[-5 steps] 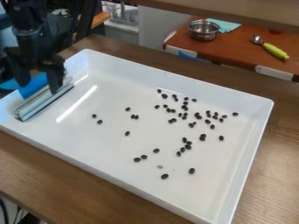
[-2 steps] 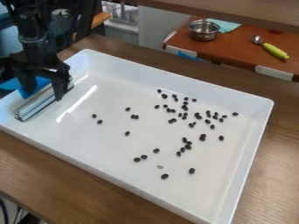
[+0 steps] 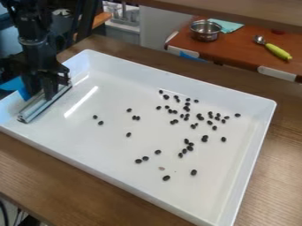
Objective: Sweep into pile
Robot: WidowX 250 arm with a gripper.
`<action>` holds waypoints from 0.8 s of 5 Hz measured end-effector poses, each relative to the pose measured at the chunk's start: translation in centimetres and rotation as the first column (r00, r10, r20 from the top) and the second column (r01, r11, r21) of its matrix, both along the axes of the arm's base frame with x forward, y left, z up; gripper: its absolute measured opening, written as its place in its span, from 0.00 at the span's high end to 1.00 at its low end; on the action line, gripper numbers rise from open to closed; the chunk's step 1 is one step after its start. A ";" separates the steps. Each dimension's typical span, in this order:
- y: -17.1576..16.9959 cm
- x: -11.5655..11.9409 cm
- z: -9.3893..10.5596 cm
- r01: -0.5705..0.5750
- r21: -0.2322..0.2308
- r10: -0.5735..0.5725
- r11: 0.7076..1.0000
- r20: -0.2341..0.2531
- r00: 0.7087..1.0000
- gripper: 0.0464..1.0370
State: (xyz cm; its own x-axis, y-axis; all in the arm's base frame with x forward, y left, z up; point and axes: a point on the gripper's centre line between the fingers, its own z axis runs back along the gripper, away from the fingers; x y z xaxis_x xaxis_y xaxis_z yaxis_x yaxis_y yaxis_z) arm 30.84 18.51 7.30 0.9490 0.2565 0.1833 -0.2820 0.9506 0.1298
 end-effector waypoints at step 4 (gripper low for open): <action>-5.1 -0.9 -0.3 0.052 -0.115 -0.060 0.992 -0.066 0.996 0.71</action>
State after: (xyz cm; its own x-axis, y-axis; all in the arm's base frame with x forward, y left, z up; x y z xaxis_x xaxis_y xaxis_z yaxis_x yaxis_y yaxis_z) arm 29.94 13.40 7.01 0.9719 0.2175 0.0896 -0.2216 0.9744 0.0378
